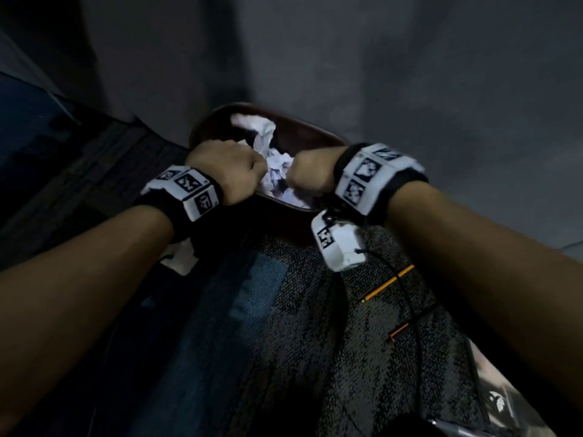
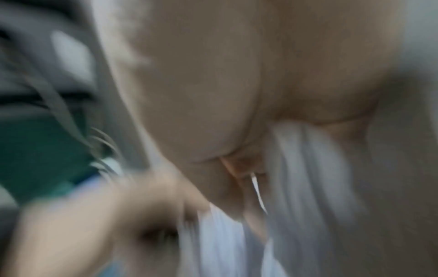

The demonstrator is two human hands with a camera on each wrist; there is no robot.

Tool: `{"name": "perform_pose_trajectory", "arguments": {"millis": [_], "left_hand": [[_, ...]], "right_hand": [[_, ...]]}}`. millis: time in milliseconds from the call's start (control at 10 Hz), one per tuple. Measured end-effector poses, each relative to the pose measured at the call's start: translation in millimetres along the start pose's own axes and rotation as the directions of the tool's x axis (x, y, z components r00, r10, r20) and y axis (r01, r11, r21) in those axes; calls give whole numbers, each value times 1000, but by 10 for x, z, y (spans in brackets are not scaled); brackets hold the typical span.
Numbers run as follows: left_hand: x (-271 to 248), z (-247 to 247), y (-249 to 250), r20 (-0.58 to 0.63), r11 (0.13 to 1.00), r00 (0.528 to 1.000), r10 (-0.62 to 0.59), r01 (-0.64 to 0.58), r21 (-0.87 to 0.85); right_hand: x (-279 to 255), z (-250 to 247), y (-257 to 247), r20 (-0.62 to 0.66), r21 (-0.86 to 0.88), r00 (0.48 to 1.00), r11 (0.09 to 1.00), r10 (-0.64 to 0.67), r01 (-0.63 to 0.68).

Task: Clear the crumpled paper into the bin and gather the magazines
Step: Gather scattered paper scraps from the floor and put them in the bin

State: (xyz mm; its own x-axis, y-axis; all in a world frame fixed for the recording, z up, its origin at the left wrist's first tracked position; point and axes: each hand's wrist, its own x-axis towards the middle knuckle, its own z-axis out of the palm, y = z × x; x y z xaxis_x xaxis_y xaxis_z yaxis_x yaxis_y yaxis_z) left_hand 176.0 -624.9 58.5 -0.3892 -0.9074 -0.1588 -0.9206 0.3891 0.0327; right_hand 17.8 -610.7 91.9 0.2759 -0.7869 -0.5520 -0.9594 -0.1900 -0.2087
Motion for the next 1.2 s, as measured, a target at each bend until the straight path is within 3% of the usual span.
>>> {"name": "perform_pose_trajectory", "arguments": {"millis": [100,200,300,400,500,600,700,800,1000,1100,1200], "left_hand": [[-24,-4,-1,-40,1000,999,11,-12,-7],[1,19,-3,-42,1000,999,20,-20,6],[16,5,22,-72,1000,997,21,-19,25],[22,-15,35,-49,1000,999,-3,4,27],[41,-20,18,-18,1000,1000,-13,13,21],[108,-60,37,-20,1000,1000,-6,6,5],[186,-51,17,-26,999,999,39,-40,-12],[219,-42,-6,-27,994,994,103,-103,23],[130,-152,102,-43,995,994,98,-97,37],[-67,-239,511,-346,978,915,208,-207,42],[-435,-149,1406,-496,903,791,359,-429,-31]], "right_hand": [[-145,-353,25,-116,-38,993,999,18,-22],[-176,-602,-95,-421,78,906,997,43,-12],[2,-398,-320,-373,139,927,986,-34,92],[282,-34,-348,-170,252,985,967,12,32],[377,182,-200,-134,383,989,924,57,-1],[283,175,-56,-134,332,989,943,65,-17],[225,49,-13,-61,439,996,898,67,-33],[80,-156,52,-166,482,986,873,10,72],[-559,-191,288,-394,769,918,562,40,305],[-1158,66,628,-463,771,876,548,134,324],[-1852,633,1164,-420,778,875,592,241,211]]}}
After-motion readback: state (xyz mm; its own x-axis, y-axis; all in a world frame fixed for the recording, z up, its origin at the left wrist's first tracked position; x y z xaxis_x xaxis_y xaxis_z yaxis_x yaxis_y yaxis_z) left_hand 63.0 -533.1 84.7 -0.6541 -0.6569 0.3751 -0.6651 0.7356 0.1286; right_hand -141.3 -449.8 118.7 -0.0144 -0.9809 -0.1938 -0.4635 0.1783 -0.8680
